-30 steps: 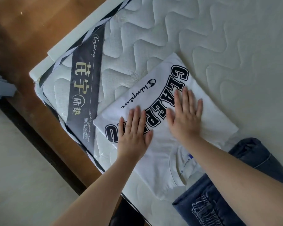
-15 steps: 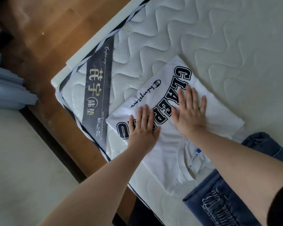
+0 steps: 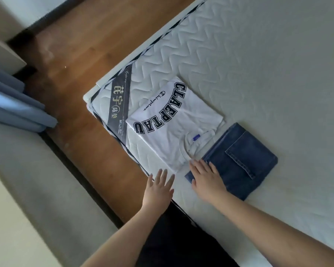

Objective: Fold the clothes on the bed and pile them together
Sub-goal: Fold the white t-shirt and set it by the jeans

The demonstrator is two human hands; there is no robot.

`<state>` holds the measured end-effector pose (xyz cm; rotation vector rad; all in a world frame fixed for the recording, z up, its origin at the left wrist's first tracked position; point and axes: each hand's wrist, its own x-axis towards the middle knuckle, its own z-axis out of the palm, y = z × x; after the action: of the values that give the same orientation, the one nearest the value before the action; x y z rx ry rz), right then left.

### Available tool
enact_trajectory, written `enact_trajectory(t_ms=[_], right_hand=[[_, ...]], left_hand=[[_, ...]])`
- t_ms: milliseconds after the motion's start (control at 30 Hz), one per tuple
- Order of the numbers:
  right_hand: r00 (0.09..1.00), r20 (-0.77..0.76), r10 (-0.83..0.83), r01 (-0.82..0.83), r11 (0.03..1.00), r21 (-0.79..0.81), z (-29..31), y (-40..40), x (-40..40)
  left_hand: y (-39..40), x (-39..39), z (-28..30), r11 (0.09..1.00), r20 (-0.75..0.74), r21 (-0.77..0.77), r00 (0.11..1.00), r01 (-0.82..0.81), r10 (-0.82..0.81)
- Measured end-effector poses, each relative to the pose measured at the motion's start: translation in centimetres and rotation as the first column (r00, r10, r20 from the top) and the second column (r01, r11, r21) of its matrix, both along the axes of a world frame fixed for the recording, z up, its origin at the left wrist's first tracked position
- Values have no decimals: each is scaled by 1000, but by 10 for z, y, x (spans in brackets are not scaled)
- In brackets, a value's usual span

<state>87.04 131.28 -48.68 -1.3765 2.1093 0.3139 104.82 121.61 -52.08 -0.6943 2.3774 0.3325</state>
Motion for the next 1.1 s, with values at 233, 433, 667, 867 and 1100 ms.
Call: enact_trajectory(t_ms=[233,433,667,867,1100], right_hand=[[997,-40,63,-70,973,-218,111,50,38],[994,-103,-39,-30,808,-589,190,71,59],[991,-108,76,-128,752,-647,236,60,89],[966,-196,166,-255,717,-649,264,1,115],[920,-307,243,-391,584,-711,294,-90,163]], left_hand=[[22,40,149,992,-243,-108,969,-64,36],[36,92,249,943,-459,-263,886,-206,66],[19,110,315,896,-564,-355,825,-266,22],[-10,128,334,852,-525,-439,851,-287,16],[-60,197,341,757,-595,-488,800,-435,77]])
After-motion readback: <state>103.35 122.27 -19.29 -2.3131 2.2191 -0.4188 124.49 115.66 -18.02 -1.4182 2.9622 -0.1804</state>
